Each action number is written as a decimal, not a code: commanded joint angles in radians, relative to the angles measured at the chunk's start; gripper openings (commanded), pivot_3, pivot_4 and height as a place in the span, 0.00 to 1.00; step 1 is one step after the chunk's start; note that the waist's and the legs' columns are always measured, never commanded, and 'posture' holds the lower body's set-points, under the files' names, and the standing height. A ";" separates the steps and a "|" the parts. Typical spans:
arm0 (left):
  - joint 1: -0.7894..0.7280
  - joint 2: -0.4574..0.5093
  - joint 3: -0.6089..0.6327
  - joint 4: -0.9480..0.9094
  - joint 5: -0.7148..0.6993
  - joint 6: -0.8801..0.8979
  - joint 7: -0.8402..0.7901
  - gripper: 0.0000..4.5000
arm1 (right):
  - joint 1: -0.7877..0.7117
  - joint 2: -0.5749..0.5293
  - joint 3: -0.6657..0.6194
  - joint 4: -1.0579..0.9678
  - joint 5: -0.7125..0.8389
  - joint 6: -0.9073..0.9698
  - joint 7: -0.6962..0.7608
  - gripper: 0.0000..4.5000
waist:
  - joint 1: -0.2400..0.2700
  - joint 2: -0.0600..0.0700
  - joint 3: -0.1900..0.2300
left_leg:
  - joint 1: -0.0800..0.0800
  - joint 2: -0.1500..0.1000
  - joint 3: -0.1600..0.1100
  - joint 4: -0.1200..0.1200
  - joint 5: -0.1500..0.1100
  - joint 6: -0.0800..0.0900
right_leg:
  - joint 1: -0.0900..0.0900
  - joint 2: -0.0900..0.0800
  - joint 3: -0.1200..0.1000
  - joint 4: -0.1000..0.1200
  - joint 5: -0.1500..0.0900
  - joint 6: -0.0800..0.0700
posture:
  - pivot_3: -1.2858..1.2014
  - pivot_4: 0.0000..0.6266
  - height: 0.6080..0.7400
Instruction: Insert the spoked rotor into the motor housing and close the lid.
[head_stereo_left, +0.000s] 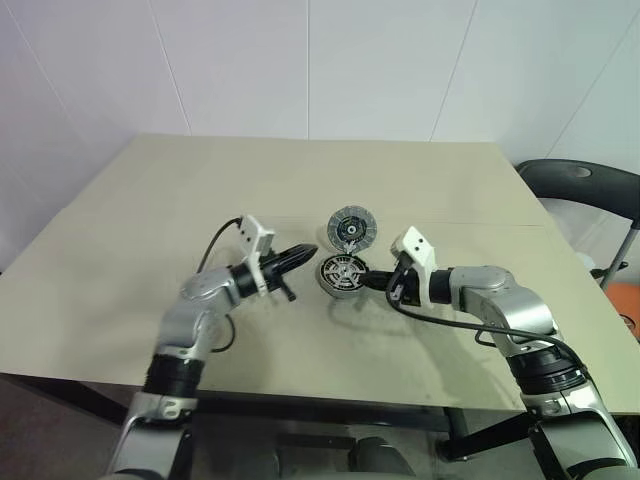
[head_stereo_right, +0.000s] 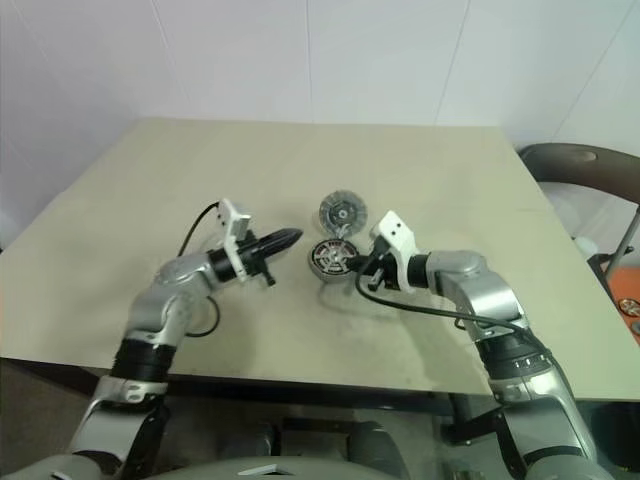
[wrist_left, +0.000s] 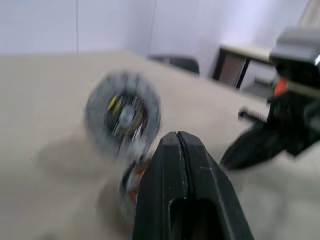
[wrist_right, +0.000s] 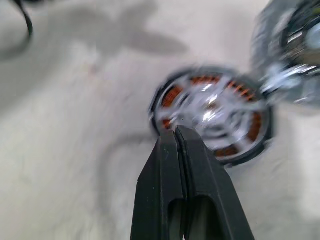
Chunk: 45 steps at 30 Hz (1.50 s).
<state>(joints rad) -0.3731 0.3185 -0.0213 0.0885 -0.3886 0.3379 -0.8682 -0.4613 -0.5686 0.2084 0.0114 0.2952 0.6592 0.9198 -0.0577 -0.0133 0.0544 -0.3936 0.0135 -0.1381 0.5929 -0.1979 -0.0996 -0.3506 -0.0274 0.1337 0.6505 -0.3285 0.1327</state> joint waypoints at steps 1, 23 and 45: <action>0.034 0.082 0.041 -0.090 -0.003 -0.040 -0.039 0.01 | -0.066 -0.015 0.038 0.014 -0.048 -0.045 0.030 0.00 | -0.001 0.000 0.000 | 0.000 0.000 0.000 0.001 0.000 0.000 | 0.000 0.000 0.000 0.000 0.000 0.000 | 0.52 0.00 1.00; 0.133 0.153 0.054 -0.025 0.078 -0.154 0.028 0.00 | -0.261 -0.028 0.235 0.196 -0.339 -0.193 0.147 0.97 | -0.005 0.000 0.000 | 0.000 0.000 0.000 -0.001 0.000 0.000 | -0.001 0.000 0.000 0.000 0.000 0.000 | 0.52 0.00 1.00; 0.090 0.142 0.040 0.023 0.122 -0.180 0.049 0.00 | -0.213 0.009 0.217 0.154 -0.363 -0.165 0.099 0.24 | -0.010 0.000 0.000 | 0.001 0.000 0.000 -0.001 0.000 0.000 | 0.000 0.000 0.000 0.001 0.000 0.000 | 0.52 0.00 1.00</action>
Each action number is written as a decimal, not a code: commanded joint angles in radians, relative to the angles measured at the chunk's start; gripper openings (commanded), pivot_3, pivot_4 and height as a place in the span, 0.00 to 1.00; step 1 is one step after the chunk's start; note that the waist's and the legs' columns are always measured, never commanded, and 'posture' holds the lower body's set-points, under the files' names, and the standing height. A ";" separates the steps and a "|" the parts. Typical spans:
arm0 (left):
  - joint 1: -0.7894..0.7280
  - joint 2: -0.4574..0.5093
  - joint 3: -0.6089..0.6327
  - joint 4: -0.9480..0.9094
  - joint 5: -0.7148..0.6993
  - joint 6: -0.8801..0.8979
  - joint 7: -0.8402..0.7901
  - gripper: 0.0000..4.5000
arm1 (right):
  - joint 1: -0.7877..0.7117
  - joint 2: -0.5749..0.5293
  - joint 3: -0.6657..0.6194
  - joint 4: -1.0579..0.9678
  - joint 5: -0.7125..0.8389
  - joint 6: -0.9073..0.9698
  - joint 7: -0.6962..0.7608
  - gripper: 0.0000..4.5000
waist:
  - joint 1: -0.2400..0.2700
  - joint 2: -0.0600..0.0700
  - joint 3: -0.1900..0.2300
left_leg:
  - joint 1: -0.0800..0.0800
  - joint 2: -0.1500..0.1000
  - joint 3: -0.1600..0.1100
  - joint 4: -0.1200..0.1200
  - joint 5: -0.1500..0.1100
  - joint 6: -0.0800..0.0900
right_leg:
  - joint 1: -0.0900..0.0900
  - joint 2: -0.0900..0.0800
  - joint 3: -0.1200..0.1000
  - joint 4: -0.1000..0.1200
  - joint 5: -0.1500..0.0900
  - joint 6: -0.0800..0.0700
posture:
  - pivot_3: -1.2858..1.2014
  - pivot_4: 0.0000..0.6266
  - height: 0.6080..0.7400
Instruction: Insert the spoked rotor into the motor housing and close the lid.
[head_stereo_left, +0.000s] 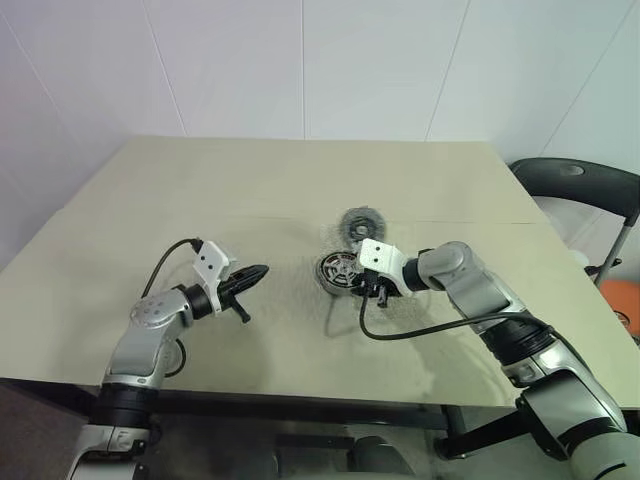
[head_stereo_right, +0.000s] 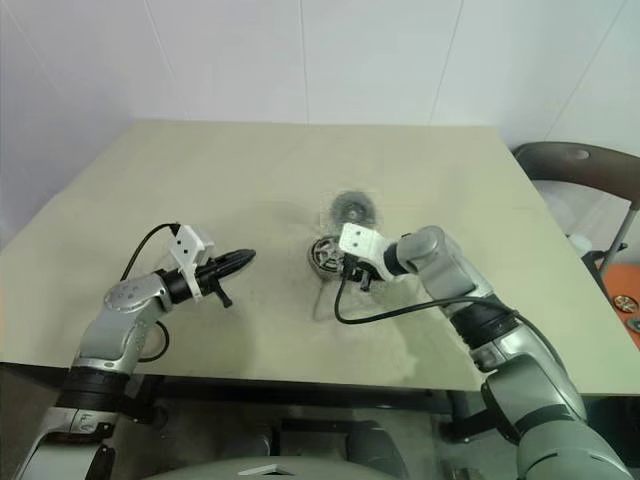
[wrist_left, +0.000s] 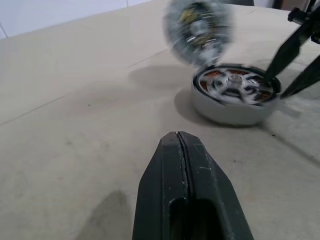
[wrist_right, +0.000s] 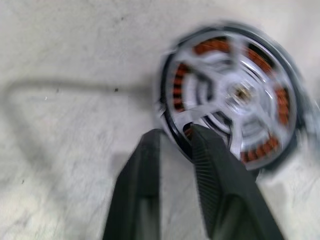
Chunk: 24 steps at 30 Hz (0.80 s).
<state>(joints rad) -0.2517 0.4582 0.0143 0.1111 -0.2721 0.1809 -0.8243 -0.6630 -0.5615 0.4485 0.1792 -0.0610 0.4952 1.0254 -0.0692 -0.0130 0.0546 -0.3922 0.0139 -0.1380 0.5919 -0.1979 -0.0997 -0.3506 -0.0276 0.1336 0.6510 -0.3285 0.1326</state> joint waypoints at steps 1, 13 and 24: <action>-0.034 0.002 0.004 0.005 0.008 -0.025 0.007 0.00 | -0.013 0.002 -0.023 -0.013 -0.007 -0.002 -0.006 0.24 | 0.002 0.000 0.000 | 0.000 0.000 0.000 0.000 0.000 0.000 | 0.000 0.000 0.000 0.000 0.000 0.000 | 0.52 0.00 1.00; -0.045 -0.009 -0.002 0.016 0.029 -0.036 0.012 0.00 | -0.004 0.014 -0.005 -0.054 -0.002 -0.004 0.016 0.01 | 0.001 0.000 0.000 | -0.001 0.000 0.000 0.000 0.000 0.000 | 0.000 0.000 0.000 0.000 0.000 0.000 | 0.52 0.00 1.00; -0.052 -0.005 -0.010 0.028 0.046 -0.040 0.018 0.00 | -0.009 0.019 -0.017 -0.050 -0.014 -0.001 0.000 0.00 | 0.000 0.000 0.000 | 0.000 0.000 0.000 0.000 0.000 0.000 | 0.000 0.000 0.000 0.000 0.000 0.000 | 0.52 0.00 1.00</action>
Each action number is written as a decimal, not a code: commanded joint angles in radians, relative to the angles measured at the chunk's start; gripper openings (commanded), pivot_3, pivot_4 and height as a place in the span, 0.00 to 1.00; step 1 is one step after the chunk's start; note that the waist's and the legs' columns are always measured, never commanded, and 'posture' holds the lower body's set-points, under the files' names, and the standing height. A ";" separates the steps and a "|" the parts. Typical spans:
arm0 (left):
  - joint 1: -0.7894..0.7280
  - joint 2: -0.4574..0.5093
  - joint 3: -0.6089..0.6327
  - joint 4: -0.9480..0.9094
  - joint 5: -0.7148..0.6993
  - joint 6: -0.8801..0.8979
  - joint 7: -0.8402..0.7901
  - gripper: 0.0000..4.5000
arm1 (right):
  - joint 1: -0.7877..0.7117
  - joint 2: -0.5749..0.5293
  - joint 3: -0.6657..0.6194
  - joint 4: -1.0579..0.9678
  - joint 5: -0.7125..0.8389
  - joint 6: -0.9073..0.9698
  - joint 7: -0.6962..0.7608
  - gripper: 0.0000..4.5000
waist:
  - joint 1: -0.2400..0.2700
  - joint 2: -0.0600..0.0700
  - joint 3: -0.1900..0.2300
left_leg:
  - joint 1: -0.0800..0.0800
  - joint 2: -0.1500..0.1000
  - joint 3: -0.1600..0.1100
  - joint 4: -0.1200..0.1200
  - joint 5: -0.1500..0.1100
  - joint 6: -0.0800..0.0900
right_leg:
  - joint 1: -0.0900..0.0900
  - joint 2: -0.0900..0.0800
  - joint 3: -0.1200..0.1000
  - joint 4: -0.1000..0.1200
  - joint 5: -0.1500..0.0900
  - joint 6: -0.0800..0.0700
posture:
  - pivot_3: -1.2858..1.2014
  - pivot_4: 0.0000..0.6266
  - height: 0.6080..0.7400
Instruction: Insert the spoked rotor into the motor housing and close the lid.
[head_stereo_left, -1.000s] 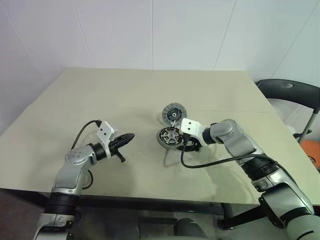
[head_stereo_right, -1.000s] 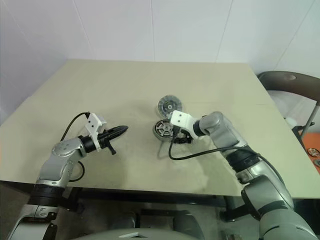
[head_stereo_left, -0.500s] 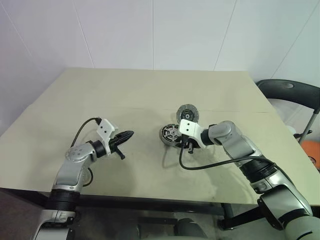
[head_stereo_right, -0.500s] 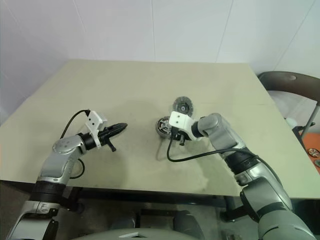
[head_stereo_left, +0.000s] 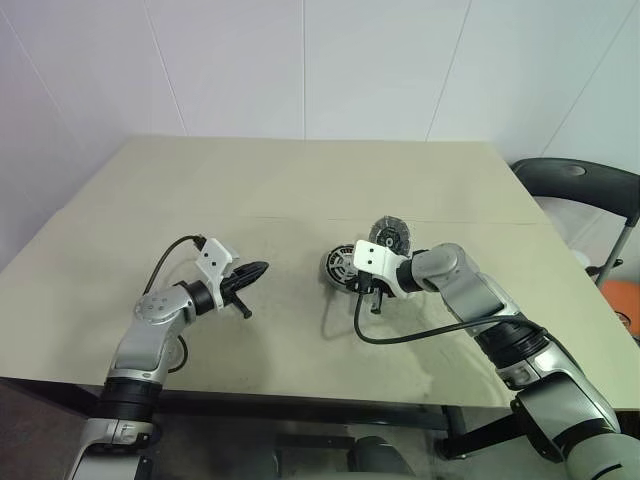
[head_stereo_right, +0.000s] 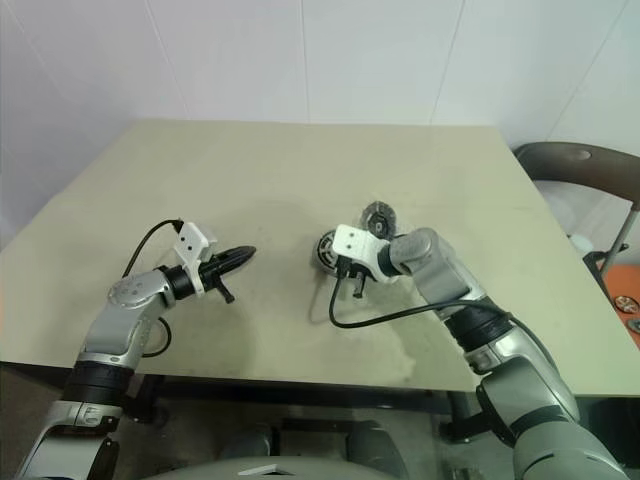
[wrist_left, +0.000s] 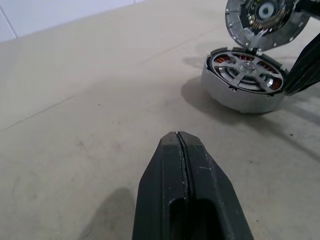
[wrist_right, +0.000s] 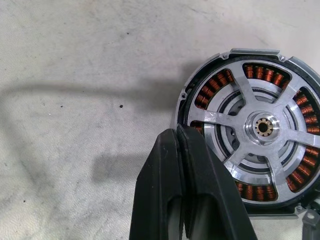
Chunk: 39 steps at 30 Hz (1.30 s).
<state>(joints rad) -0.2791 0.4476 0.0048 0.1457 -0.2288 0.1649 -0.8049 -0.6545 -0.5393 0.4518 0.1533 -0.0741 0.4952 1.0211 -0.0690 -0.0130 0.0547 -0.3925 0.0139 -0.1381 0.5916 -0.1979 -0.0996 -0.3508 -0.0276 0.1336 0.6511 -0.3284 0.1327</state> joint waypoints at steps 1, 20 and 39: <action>-0.026 0.005 -0.001 -0.005 0.004 -0.024 -0.002 0.00 | -0.019 -0.003 -0.028 -0.030 0.009 0.004 0.010 0.00 | 0.000 0.000 0.000 | 0.000 0.000 0.000 0.000 0.000 0.000 | 0.000 0.000 0.000 0.000 0.000 0.000 | 0.52 0.00 1.00; -0.013 0.015 -0.016 -0.014 0.003 -0.026 -0.008 0.00 | 0.035 -0.021 0.015 -0.252 0.127 0.211 0.063 0.00 | 0.001 0.000 0.000 | -0.001 0.000 0.000 0.000 0.000 0.000 | -0.002 0.000 0.000 0.000 0.000 0.000 | 0.52 0.00 1.00; -0.010 0.029 -0.019 -0.029 -0.006 -0.010 -0.037 0.00 | -0.005 0.111 -0.163 -0.182 0.296 0.272 -0.041 0.54 | 0.001 0.000 0.000 | 0.000 0.000 0.000 0.000 0.000 0.000 | -0.001 0.000 0.000 0.001 0.000 0.000 | 0.52 0.00 1.00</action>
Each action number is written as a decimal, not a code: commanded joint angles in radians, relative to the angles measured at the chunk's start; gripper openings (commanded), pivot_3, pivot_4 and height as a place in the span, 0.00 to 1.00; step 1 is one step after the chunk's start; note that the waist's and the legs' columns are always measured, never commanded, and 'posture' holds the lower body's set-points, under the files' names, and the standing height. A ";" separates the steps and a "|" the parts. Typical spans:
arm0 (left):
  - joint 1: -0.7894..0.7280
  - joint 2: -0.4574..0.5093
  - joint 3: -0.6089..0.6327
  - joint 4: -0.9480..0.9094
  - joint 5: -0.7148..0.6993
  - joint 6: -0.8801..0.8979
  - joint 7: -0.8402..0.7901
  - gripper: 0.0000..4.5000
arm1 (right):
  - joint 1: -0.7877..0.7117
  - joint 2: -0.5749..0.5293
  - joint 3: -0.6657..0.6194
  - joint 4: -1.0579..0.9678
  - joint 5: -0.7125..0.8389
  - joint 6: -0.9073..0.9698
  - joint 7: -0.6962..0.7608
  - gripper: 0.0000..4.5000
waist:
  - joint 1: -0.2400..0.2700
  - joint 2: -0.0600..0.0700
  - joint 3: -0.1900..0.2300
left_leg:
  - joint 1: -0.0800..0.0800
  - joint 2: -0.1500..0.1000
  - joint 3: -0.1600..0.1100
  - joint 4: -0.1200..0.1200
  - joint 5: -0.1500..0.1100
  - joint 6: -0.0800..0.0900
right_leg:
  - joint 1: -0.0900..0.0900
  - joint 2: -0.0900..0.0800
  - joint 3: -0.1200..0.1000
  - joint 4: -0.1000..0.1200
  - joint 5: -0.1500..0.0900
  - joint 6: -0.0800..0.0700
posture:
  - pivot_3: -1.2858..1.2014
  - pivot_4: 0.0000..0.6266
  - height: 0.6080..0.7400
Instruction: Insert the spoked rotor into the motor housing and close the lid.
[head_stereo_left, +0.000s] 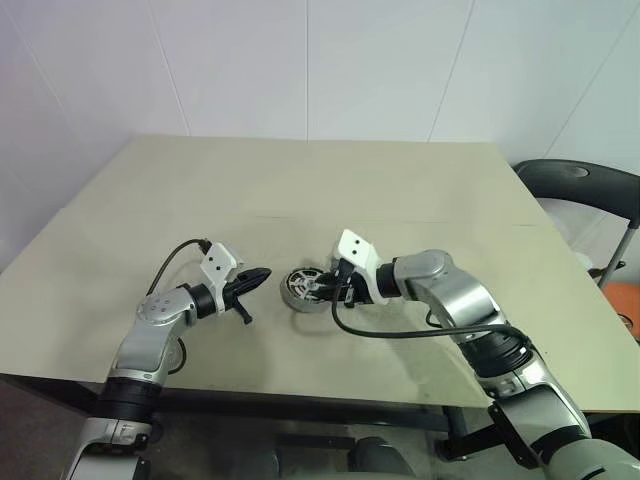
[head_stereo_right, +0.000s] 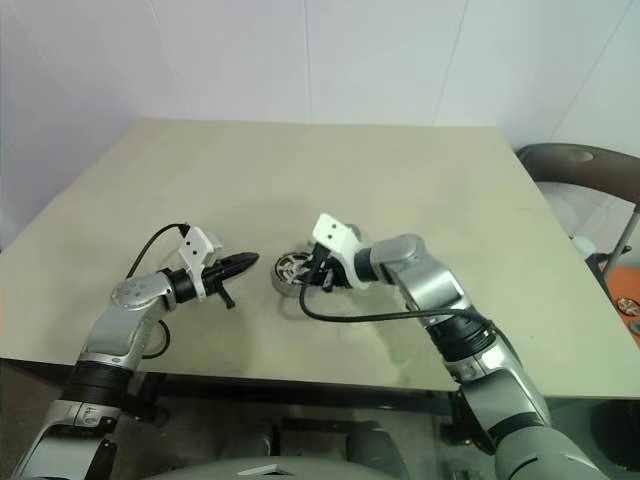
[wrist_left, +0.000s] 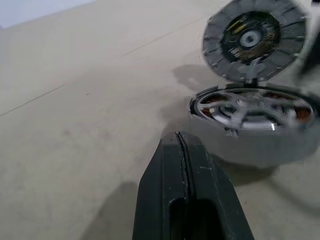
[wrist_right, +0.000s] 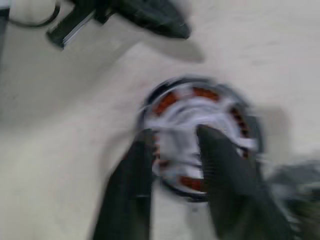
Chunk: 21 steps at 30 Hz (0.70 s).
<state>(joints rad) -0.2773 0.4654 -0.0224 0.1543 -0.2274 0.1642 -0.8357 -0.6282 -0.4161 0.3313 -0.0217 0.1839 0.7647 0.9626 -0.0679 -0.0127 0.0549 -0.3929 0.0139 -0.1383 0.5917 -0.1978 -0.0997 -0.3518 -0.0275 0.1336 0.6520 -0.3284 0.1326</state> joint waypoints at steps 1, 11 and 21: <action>-0.012 0.012 0.008 -0.037 -0.005 -0.010 -0.005 0.00 | -0.031 -0.021 -0.044 -0.007 0.044 0.000 0.030 0.60 | -0.001 0.000 0.000 | 0.000 0.000 0.000 0.000 0.000 0.000 | 0.000 0.000 0.000 0.000 0.000 0.000 | 0.52 0.00 1.00; -0.021 0.011 0.006 -0.028 -0.001 -0.012 -0.007 0.00 | -0.128 0.119 -0.245 0.123 0.121 -0.096 -0.140 0.83 | -0.003 0.000 0.000 | 0.000 0.000 0.000 -0.001 0.000 0.000 | -0.001 0.000 0.000 0.000 0.000 0.000 | 0.52 0.00 1.00; -0.021 0.014 0.006 -0.033 0.000 -0.009 -0.005 0.00 | -0.232 0.074 -0.203 0.413 -0.131 -0.310 -0.385 0.70 | -0.002 0.002 0.001 | -0.001 0.000 0.000 -0.001 0.000 0.000 | -0.001 0.000 0.000 -0.001 0.000 0.000 | 0.52 0.00 1.00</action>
<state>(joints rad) -0.2804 0.4696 -0.0240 0.1540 -0.2268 0.1660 -0.8428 -0.8126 -0.3298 0.1361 0.3866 0.0872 0.5053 0.6094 -0.0699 -0.0110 0.0560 -0.3937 0.0140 -0.1379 0.5903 -0.1978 -0.0997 -0.3534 -0.0276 0.1336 0.6518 -0.3283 0.1324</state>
